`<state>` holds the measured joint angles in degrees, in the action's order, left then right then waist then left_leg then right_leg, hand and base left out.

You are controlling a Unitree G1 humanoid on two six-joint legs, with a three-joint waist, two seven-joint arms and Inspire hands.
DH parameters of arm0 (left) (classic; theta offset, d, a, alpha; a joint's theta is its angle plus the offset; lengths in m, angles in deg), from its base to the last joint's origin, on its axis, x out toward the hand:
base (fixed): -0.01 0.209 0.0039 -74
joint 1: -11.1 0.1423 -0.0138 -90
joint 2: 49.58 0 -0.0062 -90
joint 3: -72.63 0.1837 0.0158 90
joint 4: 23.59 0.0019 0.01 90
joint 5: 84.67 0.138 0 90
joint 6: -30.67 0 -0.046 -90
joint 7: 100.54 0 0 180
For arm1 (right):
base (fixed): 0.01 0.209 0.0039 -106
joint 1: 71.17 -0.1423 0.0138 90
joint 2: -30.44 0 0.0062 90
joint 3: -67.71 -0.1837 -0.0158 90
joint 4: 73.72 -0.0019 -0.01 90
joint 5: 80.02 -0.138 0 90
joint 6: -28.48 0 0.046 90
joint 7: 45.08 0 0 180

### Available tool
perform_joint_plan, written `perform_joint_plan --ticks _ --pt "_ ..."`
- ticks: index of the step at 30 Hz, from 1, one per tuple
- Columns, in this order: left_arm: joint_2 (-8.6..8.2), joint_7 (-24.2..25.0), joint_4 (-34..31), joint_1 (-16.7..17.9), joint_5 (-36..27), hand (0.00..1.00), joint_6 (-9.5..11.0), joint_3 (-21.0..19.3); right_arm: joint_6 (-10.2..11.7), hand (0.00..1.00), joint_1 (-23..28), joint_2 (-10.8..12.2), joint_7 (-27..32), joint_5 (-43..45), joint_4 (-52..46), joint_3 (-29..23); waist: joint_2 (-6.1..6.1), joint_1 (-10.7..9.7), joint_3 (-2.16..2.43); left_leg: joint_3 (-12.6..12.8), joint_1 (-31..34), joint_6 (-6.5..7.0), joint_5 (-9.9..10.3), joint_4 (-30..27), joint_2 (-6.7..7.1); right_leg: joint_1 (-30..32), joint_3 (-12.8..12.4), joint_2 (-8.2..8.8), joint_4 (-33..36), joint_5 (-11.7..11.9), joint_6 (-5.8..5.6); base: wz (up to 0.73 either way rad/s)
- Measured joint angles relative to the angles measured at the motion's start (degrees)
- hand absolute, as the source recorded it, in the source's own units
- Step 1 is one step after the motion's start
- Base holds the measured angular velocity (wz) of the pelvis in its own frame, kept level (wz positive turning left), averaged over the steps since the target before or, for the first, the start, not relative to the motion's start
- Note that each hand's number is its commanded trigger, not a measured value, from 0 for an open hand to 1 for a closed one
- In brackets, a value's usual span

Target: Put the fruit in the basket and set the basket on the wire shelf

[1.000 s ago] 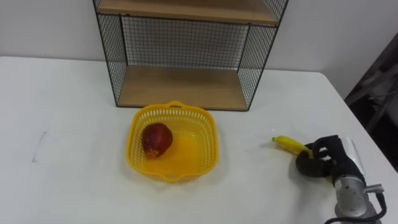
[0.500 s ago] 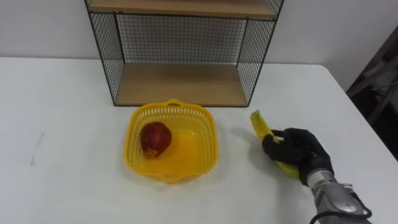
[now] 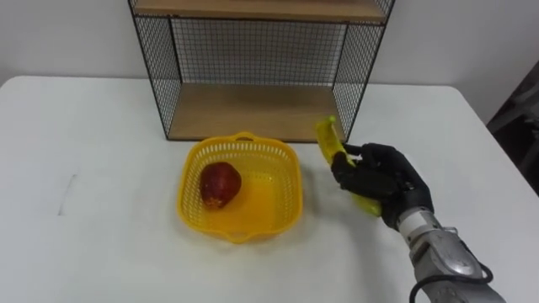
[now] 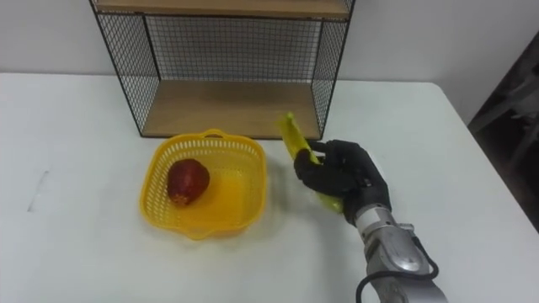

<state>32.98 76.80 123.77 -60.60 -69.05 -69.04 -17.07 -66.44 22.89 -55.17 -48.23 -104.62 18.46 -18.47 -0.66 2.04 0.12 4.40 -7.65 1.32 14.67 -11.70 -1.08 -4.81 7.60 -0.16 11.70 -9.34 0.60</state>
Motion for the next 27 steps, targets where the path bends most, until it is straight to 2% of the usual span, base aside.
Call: perform_joint_plan --ticks 5,10,13,16,21,27 --pt "-0.01 1.0 0.4 -0.3 0.0 0.0 1.1 0.3 0.7 1.0 -0.3 0.3 -1.9 -0.1 -1.0 0.1 -0.02 0.3 0.02 0.0 -0.1 0.01 0.0 -0.1 -0.01 -0.1 -0.1 -0.01 0.1 0.0 0.0 0.0" --pt "-0.21 1.3 1.2 -1.4 0.3 0.0 1.7 0.5 0.7 1.0 -0.7 0.5 -2.1 1.9 -3.5 0.1 0.1 1.4 -0.06 0.0 0.0 0.0 0.0 0.0 -0.07 0.1 0.2 -0.02 0.2 0.0 0.01 0.0" --pt "-0.18 1.9 1.5 -1.8 0.3 0.0 2.2 0.4 1.9 1.0 -1.9 0.5 -2.8 3.7 -5.6 0.5 0.14 1.7 -0.1 0.0 -0.1 0.0 0.0 0.0 -0.09 -0.1 0.3 -0.04 0.1 0.0 0.02 0.0" --pt "-0.15 2.1 2.2 -2.0 0.1 0.0 2.7 0.5 3.0 1.0 -3.2 0.7 -3.5 7.9 -5.9 2.2 0.07 1.8 -0.14 0.1 -0.2 0.0 0.0 0.0 -0.09 -0.2 0.3 -0.04 0.1 0.0 0.03 0.0" --pt "-0.03 2.1 2.3 -3.1 -0.3 0.0 2.8 1.5 3.0 1.0 -3.7 0.4 -5.5 12.0 -7.1 5.8 -0.23 3.2 -0.07 0.1 0.9 0.0 0.0 0.0 -0.06 0.9 0.3 -0.03 0.1 0.0 0.08 0.0" --pt "0.16 2.0 2.3 -3.3 -0.4 0.0 2.8 2.6 3.0 1.0 -4.1 0.4 -7.3 16.0 -7.5 9.5 -0.81 3.3 0.01 -0.5 1.1 -0.01 0.0 -0.1 -0.07 0.9 0.8 0.01 -0.1 0.0 0.07 0.05"
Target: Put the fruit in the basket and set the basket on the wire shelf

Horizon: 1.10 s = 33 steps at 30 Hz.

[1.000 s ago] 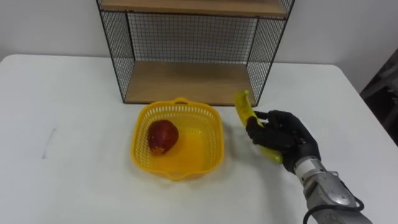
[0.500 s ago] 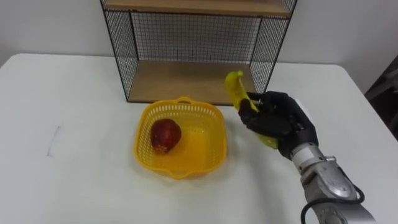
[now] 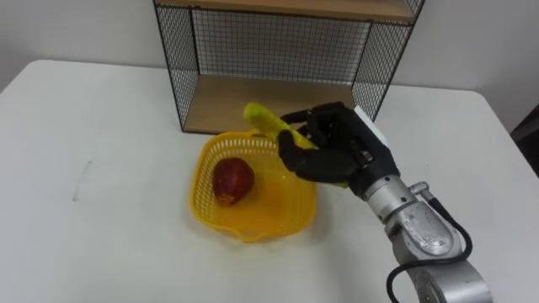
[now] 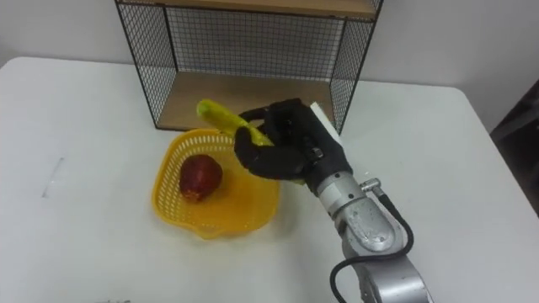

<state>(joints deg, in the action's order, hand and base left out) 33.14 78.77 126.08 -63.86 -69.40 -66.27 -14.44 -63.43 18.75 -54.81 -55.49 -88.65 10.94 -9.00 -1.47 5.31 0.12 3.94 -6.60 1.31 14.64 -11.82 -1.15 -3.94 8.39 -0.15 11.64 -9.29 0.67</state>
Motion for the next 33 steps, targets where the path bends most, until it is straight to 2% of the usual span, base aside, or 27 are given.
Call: perform_joint_plan --ticks 3,4,5,6,11,22,33 --pt "0.34 0.0 0.0 -0.5 0.0 0.0 0.0 0.1 -0.2 1.0 0.0 0.1 -0.9 2.6 0.0 1.5 -0.23 0.0 -0.03 0.0 0.0 0.0 0.0 0.0 -0.01 0.0 0.2 0.04 0.0 0.0 0.0 0.0" --pt "0.43 0.0 0.0 -0.5 0.0 0.0 0.0 0.1 -0.2 0.51 0.0 0.2 -1.2 3.1 0.0 1.5 -0.27 0.0 -0.05 0.0 0.0 0.0 0.0 0.0 -0.01 0.0 0.2 0.05 0.0 0.0 0.0 0.0" --pt "0.7 0.0 0.0 -0.6 0.0 0.0 0.0 0.2 -0.2 0.06 0.0 0.1 -1.5 4.2 0.0 1.7 -0.35 0.0 -0.11 0.0 0.0 0.01 0.0 0.0 0.0 0.0 0.3 0.08 0.1 0.0 0.0 0.0" --pt "1.03 0.1 0.0 -0.8 0.0 0.0 0.0 0.3 -0.3 0.0 0.0 0.1 -1.8 4.7 0.0 1.7 -0.43 0.0 -0.15 0.0 0.1 0.0 0.0 0.1 -0.01 -0.1 0.3 0.08 0.1 0.0 0.0 0.0" --pt "2.09 0.1 0.1 -2.0 0.0 0.0 0.0 1.8 -0.7 0.0 0.0 0.1 -2.5 7.2 0.0 1.8 -0.8 0.0 -0.39 0.0 0.1 -0.01 0.0 0.1 0.01 -0.1 0.3 0.07 0.1 0.0 0.0 0.0" --pt "2.09 0.2 0.5 -2.1 0.3 0.0 -0.2 2.5 -1.4 0.0 0.0 0.2 -4.4 8.9 0.3 3.6 -1.21 0.0 -0.4 -0.1 0.0 0.0 0.0 0.0 0.0 -0.2 0.5 0.1 0.0 0.0 0.0 0.0" --pt "2.06 0.0 0.4 -2.2 0.0 0.0 -0.2 2.9 -1.8 0.0 0.3 0.0 -4.5 8.9 0.9 3.5 -0.11 -0.5 -0.87 -1.0 0.2 -0.07 0.0 0.1 0.01 -0.2 1.1 0.09 0.0 0.0 0.0 0.02"
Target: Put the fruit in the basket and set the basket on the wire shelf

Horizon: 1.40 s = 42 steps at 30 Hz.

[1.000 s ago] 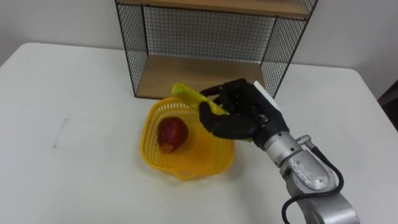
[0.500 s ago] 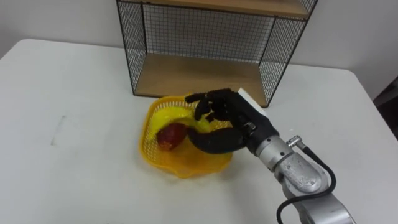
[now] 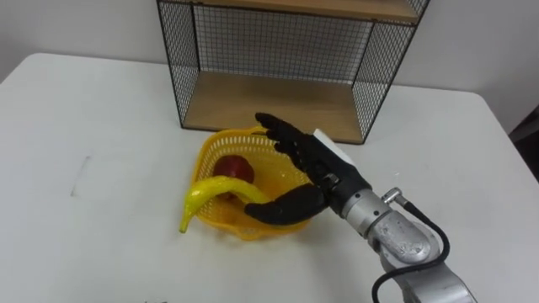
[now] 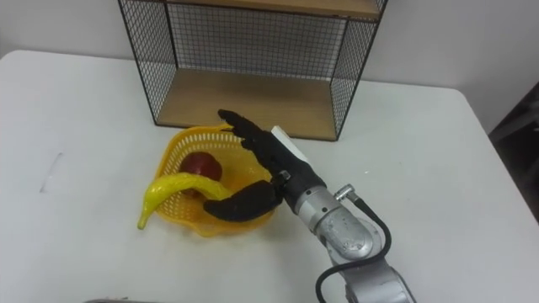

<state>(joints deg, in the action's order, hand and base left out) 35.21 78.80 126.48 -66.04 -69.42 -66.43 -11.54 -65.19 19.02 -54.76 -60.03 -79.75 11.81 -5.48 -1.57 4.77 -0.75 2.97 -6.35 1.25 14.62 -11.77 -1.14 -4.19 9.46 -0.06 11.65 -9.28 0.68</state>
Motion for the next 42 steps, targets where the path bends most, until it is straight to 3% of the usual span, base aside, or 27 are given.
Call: perform_joint_plan --ticks 10,15,19,25,29,34,40,42 --pt "-0.04 -1.7 -0.4 0.6 -0.3 0.0 0.4 0.0 0.0 0.0 0.4 -0.2 0.0 -0.2 0.0 0.0 0.65 0.1 0.34 0.0 -0.2 0.0 0.0 0.0 0.0 -0.1 -0.1 0.0 0.0 0.0 0.0 0.0" --pt "-0.27 -3.1 -0.4 2.2 -6.9 0.0 1.0 -0.9 0.0 0.0 2.2 -0.2 1.7 -0.5 0.0 -0.3 1.08 0.1 0.55 -0.1 -1.2 0.0 0.0 0.0 -0.03 -1.2 0.0 0.03 0.0 0.0 -0.01 0.0" --pt "-0.75 -4.7 1.4 3.0 -13.3 0.0 1.8 -5.7 0.0 0.0 3.5 -0.1 3.7 -1.2 0.5 -1.6 1.21 0.4 0.54 -0.1 -1.8 0.0 0.0 0.0 0.01 -1.8 0.0 0.05 0.0 0.0 -0.01 0.0" --pt "-0.56 -8.3 4.3 4.9 -26.4 0.0 2.7 -16.9 0.0 0.0 4.7 -0.6 7.1 -10.8 0.5 -8.5 1.46 0.2 0.61 -0.5 -1.5 0.02 0.0 -0.5 0.12 -2.4 0.1 0.33 -1.0 0.0 0.0 0.03" --pt "-0.07 -13.3 4.2 6.8 -35.0 0.0 3.5 -21.0 0.0 0.0 4.9 -1.3 11.2 -14.3 0.5 -11.4 2.05 0.6 0.71 -0.5 -0.9 0.12 -0.1 -0.6 0.12 -1.7 0.1 0.42 -0.9 0.0 -0.01 0.01" --pt "0.01 -19.3 2.1 8.0 -43.9 0.0 3.9 -24.7 0.0 0.0 6.3 -1.5 13.9 -21.1 0.5 -12.7 3.46 0.4 1.14 -0.6 -1.2 0.12 -0.1 0.0 0.33 -1.8 0.0 0.34 -0.9 0.0 -0.07 0.01" --pt "-0.1 -29.4 -8.0 8.1 -45.1 0.0 5.5 -30.2 0.0 0.0 6.9 -2.4 18.1 -27.5 0.5 -16.2 4.53 1.1 1.06 -0.8 -1.9 0.14 -0.1 0.5 0.38 -2.2 0.1 0.32 -0.9 -0.1 -0.17 0.01" --pt "-0.12 -35.3 -15.7 8.5 -45.1 0.0 5.6 -31.3 0.0 0.0 8.3 -2.8 18.8 -29.5 0.4 -17.2 4.46 1.8 1.08 -0.9 -1.9 0.14 -0.1 0.5 0.41 -2.3 0.2 0.4 -0.9 -0.1 -0.17 -0.02"
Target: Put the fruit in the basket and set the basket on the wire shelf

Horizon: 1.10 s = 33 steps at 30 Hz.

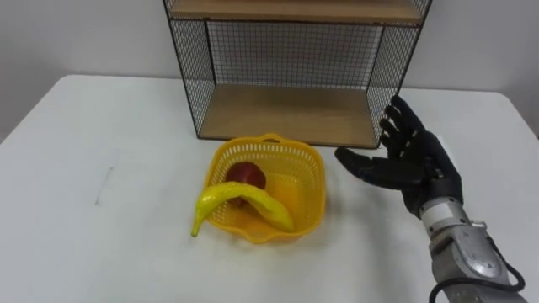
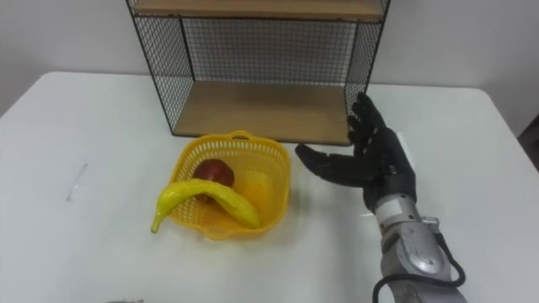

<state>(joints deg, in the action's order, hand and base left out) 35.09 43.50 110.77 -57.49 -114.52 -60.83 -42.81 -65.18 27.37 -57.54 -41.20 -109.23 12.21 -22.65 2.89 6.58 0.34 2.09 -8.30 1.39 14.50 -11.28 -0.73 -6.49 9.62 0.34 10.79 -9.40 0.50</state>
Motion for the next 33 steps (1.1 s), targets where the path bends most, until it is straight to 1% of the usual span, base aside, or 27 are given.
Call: perform_joint_plan --ticks 1,2,3,4,6,7,9,10,12,14,17,18,19,21,22,23,25,27,28,29,30,31,33 --pt "-0.01 -2.9 -3.6 0.0 0.1 0.0 0.7 -0.3 0.0 0.0 0.6 0.0 0.8 -0.9 0.0 -0.3 0.02 0.3 0.0 0.0 0.0 0.03 0.0 0.0 -0.11 0.0 0.0 0.11 0.1 0.0 -0.02 0.0" --pt "-0.03 -4.3 -5.4 0.2 0.1 0.0 1.1 -0.3 0.0 0.0 0.7 0.0 1.2 -1.5 0.0 -0.4 0.05 0.4 0.01 0.0 0.0 0.05 0.0 0.0 -0.25 0.1 0.0 0.18 0.1 0.0 -0.05 -0.04" --pt "-0.03 -6.9 -9.4 0.3 0.3 0.0 1.7 -0.6 0.0 0.0 0.9 0.0 1.6 -2.8 0.0 -0.6 0.01 0.6 0.02 0.2 0.0 0.06 0.0 0.1 -0.23 0.5 0.1 0.3 0.2 0.0 -0.06 -0.04" --pt "-0.03 -7.9 -11.6 0.4 0.3 0.0 2.1 -0.9 0.0 0.0 1.0 0.1 1.7 -3.5 0.0 -0.7 -0.11 0.7 0.07 0.2 0.0 0.06 0.0 0.1 -0.23 0.6 0.1 0.32 0.2 0.0 -0.06 -0.04" --pt "-0.03 -11.7 -18.9 0.6 2.7 0.0 3.5 -1.6 0.0 0.0 2.3 0.1 1.6 -4.7 -1.1 -1.5 -0.31 1.6 0.14 0.1 -0.2 0.06 0.0 0.1 -0.21 0.4 0.1 0.23 0.1 0.0 -0.06 0.0" --pt "-0.03 -12.6 -20.6 0.6 3.5 0.0 3.9 -1.6 0.2 0.0 2.8 0.1 1.6 -5.3 -1.5 -1.5 -0.31 1.9 0.15 0.1 -0.3 0.06 0.0 0.1 -0.2 0.3 0.0 0.16 0.0 0.0 -0.07 0.0" --pt "-0.03 -15.7 -27.2 0.3 5.0 0.0 4.7 -1.6 1.2 0.0 4.3 0.7 1.2 -6.5 -1.8 -1.4 -0.42 1.9 0.19 -0.2 -0.4 0.06 0.0 -0.1 -0.15 0.1 0.2 0.21 0.0 -0.1 -0.09 0.06" --pt "-0.03 -16.1 -28.5 0.1 5.6 0.0 5.0 -1.6 1.2 0.0 4.7 0.8 1.0 -6.5 -1.8 -1.4 -0.44 1.9 0.2 -0.3 -0.3 0.06 0.0 -0.1 -0.12 0.1 0.3 0.25 0.0 -0.1 -0.1 0.09" --pt "-0.04 -17.6 -33.6 -0.2 5.9 0.0 6.0 -1.5 1.1 0.0 6.3 0.8 0.3 -6.6 -1.8 -1.4 -0.55 1.9 0.28 -0.5 -0.4 0.07 0.0 -0.1 -0.09 0.0 0.7 0.28 0.0 -0.1 -0.14 0.02" --pt "-0.04 -18.6 -37.2 -0.2 5.9 0.0 6.5 -1.4 1.1 0.0 6.8 0.8 0.3 -6.9 -1.7 -1.4 -0.5 1.8 0.25 -0.5 -0.4 0.07 0.0 -0.3 -0.09 -0.1 0.7 0.27 0.0 -0.1 -0.13 0.0" --pt "-0.04 -18.8 -42.6 -0.7 6.7 0.0 7.0 -1.0 1.2 0.0 6.7 0.7 -0.4 -6.8 -1.7 -1.5 -0.5 1.5 0.22 -0.5 -0.4 0.08 0.0 -0.2 0.1 0.0 0.7 0.3 0.2 -0.1 -0.13 0.0" --pt "-0.04 -18.5 -43.6 -0.8 8.9 0.0 7.5 -0.8 1.2 0.0 6.8 0.7 -1.1 -6.7 -1.6 -1.5 -0.52 1.3 0.15 -0.5 -0.4 0.08 0.0 -0.1 0.29 -0.1 0.7 0.25 0.1 -0.1 -0.13 0.0" --pt "-0.02 -18.3 -44.0 -0.9 9.8 0.0 7.9 -0.4 1.3 0.0 6.8 0.7 -1.4 -6.8 -1.5 -1.4 -0.5 1.3 0.08 -0.6 -0.4 0.08 0.0 -0.1 0.3 -0.3 0.7 0.23 0.1 -0.1 -0.13 0.05" --pt "-0.03 -16.9 -46.1 -1.4 12.1 0.0 8.9 2.4 2.7 0.0 6.8 0.9 -3.2 -6.7 0.1 -0.9 -0.57 1.1 -0.16 -0.9 -0.4 0.09 0.0 -0.4 0.37 -0.5 1.1 0.31 0.0 -0.1 -0.13 0.08" --pt "-0.03 -16.2 -46.4 -1.7 12.1 0.0 9.1 3.1 2.9 0.0 6.8 1.0 -3.9 -6.7 0.5 -0.8 -0.55 1.1 -0.2 -0.9 -0.4 0.09 0.0 -0.4 0.38 -0.6 1.1 0.31 0.0 -0.1 -0.13 0.06" --pt "-0.03 -14.8 -47.3 -2.2 12.1 0.0 9.1 4.3 3.0 0.0 6.7 1.0 -5.2 -6.3 1.3 -0.7 -0.54 0.9 -0.34 -1.1 -0.3 0.09 0.0 -0.5 0.44 -0.6 1.2 0.35 0.0 -0.1 -0.13 0.09" --pt "-0.03 -12.3 -47.9 -2.7 12.1 0.0 10.0 6.0 3.1 0.0 6.8 1.1 -6.1 -6.2 1.6 -0.7 -0.46 0.1 -0.64 -1.4 0.0 0.15 -0.1 -0.5 0.55 -0.8 1.4 0.45 -0.1 -0.1 -0.15 0.08" --pt "-0.06 -8.4 -48.3 -3.3 11.9 0.0 10.8 8.8 4.3 0.0 6.9 2.3 -7.2 -5.8 1.8 -0.7 -0.54 -0.5 -0.73 -0.9 0.0 0.15 -0.1 -0.4 0.49 -0.6 1.2 0.37 -0.1 -0.1 -0.17 -0.03" --pt "-0.08 -7.3 -48.4 -3.3 11.9 0.0 11.0 9.6 4.8 0.0 6.9 2.6 -7.7 -5.8 2.1 -0.6 -0.61 -0.5 -0.72 -0.7 0.1 0.15 -0.1 -0.4 0.46 -0.4 1.0 0.33 -0.1 -0.1 -0.16 -0.11" --pt "-0.12 -5.0 -48.8 -3.4 11.9 0.0 11.3 11.5 6.0 0.0 6.9 2.6 -8.6 -4.9 3.2 -0.1 -0.78 -0.7 -0.69 -0.7 0.1 0.15 -0.1 -0.4 0.45 -0.2 0.6 0.29 -0.1 -0.1 -0.16 -0.12" --pt "-0.16 -2.5 -48.9 -3.6 11.9 0.0 11.6 13.6 6.2 0.0 7.1 2.6 -9.1 -3.7 3.7 0.5 -1.16 -0.7 -0.58 -0.6 0.2 0.18 -0.1 -0.3 0.47 0.1 0.5 0.31 0.0 -0.1 -0.18 -0.11" --pt "-0.16 -1.3 -48.9 -3.7 11.9 0.0 11.6 14.5 6.2 0.0 7.1 2.6 -9.2 -3.2 3.8 0.8 -1.19 -0.7 -0.65 -0.5 0.2 0.21 -0.1 -0.3 0.48 0.2 0.4 0.32 0.0 -0.1 -0.19 -0.11" --pt "-0.21 3.4 -48.9 -3.9 11.2 0.0 11.7 18.2 6.2 0.0 7.0 2.9 -10.3 0.0 3.9 1.7 -1.38 -1.7 -0.72 -0.3 0.2 0.26 -0.1 -0.4 0.53 0.3 0.4 0.35 0.0 -0.1 -0.22 -0.07"
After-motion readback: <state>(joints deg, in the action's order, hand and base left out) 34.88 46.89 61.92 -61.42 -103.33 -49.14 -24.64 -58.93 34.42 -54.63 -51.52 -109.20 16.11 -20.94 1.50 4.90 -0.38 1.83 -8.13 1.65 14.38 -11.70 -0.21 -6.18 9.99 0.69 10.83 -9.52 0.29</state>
